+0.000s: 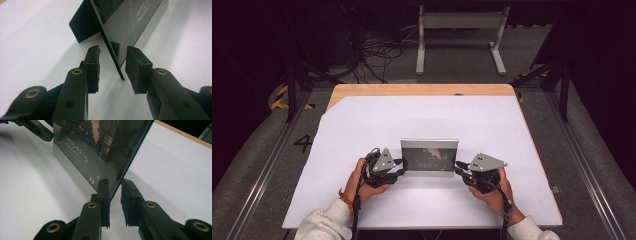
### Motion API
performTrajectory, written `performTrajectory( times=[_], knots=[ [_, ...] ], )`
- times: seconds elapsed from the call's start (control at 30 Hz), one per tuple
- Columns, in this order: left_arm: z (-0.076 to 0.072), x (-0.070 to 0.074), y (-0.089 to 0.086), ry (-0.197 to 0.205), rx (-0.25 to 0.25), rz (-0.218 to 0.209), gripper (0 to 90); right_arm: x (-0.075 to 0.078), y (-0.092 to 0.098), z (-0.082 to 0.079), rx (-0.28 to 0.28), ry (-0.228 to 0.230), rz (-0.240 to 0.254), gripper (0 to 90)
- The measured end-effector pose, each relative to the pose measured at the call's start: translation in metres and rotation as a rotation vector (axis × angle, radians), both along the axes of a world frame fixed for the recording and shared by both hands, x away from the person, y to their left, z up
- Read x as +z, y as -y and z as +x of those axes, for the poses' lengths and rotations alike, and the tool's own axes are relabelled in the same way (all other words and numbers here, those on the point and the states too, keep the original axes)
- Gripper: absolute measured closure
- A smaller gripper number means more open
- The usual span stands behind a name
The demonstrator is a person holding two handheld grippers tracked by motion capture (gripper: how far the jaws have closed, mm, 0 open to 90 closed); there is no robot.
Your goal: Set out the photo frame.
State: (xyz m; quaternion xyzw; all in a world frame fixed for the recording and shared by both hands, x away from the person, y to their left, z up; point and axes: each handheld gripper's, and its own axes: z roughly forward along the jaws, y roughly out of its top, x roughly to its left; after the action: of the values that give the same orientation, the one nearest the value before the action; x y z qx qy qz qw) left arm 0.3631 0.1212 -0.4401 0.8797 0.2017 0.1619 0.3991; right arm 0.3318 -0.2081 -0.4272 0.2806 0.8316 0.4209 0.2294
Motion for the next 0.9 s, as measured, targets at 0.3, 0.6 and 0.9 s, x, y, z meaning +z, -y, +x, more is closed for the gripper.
performTrajectory(
  times=[0.3, 0.6, 0.9],
  knots=[
    [-0.011, 0.005, -0.008, 0.019, -0.009, 0.005, 61.1, 0.002, 0.001, -0.005, 0.004, 0.013, -0.015, 74.8],
    [-0.022, 0.006, -0.023, 0.034, 0.009, 0.013, 59.6, 0.002, 0.009, -0.008, -0.005, 0.021, -0.026, 72.2],
    [-0.031, 0.006, -0.039, 0.038, 0.032, 0.015, 58.0, 0.002, 0.016, -0.012, -0.012, 0.027, -0.038, 70.5]
  ],
)
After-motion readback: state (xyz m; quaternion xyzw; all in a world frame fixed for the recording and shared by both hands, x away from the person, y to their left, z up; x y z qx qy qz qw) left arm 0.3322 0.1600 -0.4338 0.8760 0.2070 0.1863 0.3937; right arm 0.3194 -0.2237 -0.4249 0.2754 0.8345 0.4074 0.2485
